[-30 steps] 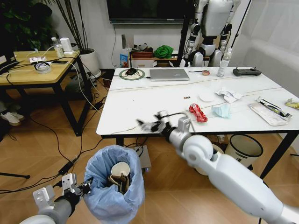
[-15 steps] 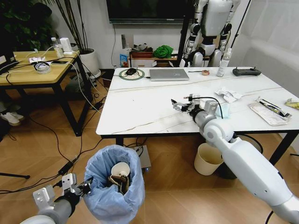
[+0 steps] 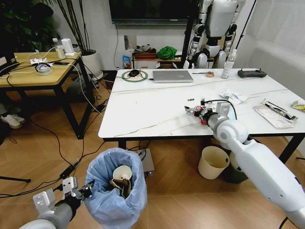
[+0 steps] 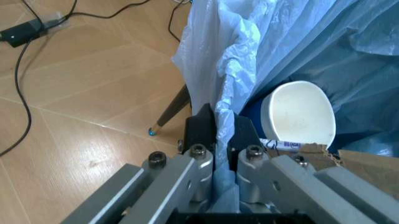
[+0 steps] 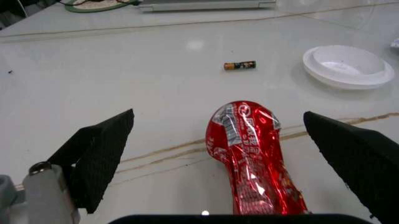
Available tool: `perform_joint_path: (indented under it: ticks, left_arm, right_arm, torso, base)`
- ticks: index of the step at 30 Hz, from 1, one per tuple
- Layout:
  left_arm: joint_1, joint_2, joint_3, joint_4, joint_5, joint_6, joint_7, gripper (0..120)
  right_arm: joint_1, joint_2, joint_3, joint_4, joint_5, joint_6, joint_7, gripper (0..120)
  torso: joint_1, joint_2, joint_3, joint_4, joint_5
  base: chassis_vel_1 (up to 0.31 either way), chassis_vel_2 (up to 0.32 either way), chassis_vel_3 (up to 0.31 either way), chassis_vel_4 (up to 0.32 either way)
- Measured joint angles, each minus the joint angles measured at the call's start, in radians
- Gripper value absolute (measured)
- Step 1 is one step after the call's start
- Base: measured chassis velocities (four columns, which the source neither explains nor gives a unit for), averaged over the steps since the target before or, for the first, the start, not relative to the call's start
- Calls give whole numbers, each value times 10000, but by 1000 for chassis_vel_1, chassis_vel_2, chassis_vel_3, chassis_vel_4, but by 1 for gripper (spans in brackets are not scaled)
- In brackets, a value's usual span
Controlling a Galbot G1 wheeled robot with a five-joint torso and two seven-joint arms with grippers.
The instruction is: Pick up the trash bin and place the trash from the table into it.
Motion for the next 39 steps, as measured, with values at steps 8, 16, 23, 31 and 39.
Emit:
perform_joint_path:
  ticks: [8,16,23,31,39]
  left_arm:
    - [-276,85,24,180,-121,-6,10,0]
    - [-412,116,34,274,-167,-7,0,0]
    - [-362,116,-10,269,-187,-7,-12,0]
    - [-319,52,9,237,-154,-7,-26,0]
    - [-259,22,-18,165,-127,-7,-32,0]
  right_arm:
    - [-883,-253,512,733,395,-81,446,100]
    - [-1819,-238,947,1035,421,-51,318,100]
    - [-2051,-131,1099,853,240,123,-29,100]
    - [-1874,-115,1051,753,242,201,-72,100]
    - [-1851,-107,1031,726,242,226,-97,100]
  torso:
    - [0,0,0,0,0]
    - [0,0,-1,-1,-1]
    - [0,0,-1,0,0]
    - [0,0,0,0,-2]
    - [2,-1,0,0,-1]
  base:
    - [0,0,0,0]
    - [0,0,0,0]
    - [0,0,0,0]
    - [0,0,0,0]
    - [0,0,0,0]
